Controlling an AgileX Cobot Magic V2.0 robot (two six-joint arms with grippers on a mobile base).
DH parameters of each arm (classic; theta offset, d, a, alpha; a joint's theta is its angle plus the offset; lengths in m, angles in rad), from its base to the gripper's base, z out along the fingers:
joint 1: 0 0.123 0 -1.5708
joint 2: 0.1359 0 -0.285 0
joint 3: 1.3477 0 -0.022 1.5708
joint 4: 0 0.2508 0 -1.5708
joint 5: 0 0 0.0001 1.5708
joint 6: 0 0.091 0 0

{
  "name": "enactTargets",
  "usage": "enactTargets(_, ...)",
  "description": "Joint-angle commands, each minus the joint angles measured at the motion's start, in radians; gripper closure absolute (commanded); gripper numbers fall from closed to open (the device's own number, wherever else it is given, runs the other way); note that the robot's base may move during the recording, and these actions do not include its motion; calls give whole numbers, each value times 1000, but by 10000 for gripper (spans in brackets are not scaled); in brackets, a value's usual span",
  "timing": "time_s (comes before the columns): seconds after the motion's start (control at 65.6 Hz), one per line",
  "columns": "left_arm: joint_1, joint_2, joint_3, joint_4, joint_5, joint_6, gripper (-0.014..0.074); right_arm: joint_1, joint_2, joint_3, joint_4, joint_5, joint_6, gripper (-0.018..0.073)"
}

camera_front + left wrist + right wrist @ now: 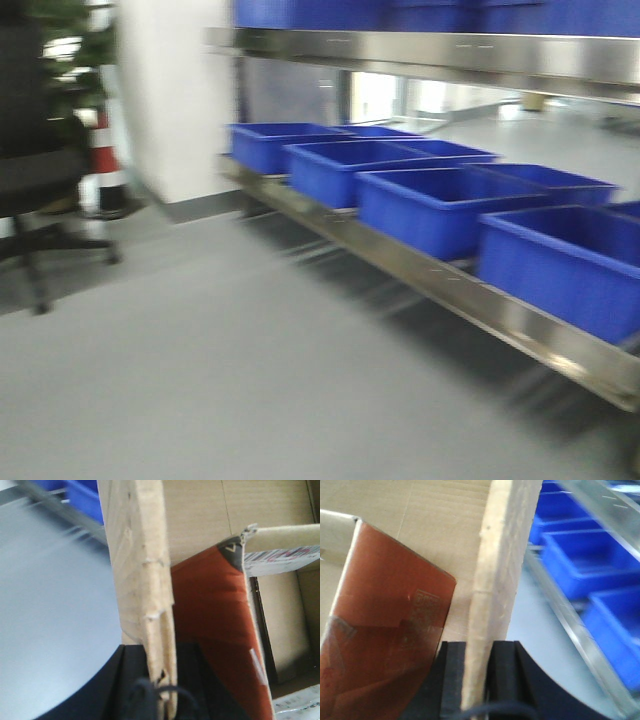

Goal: Stack two boxes on right shelf middle

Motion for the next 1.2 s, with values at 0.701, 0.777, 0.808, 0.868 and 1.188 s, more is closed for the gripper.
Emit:
enactTargets(0.701, 1, -10, -13, 37, -56, 7, 708, -8, -15, -11, -19, -47, -14, 711)
enactTargets(0.777, 1, -10, -13, 37, -56, 7, 708, -8, -15, -11, -19, -47, -14, 711)
enactTargets(0.808, 1, -10, -13, 37, -56, 7, 708, -8, -15, -11, -19, -47, -14, 711)
enactTargets(0.868, 1, -10, -13, 37, -56, 7, 708, -8, -15, -11, -19, -47, -14, 711)
enactTargets(1.188, 1, -10, -13, 37, -56, 7, 708, -8, -15, -11, -19, -47, -14, 711)
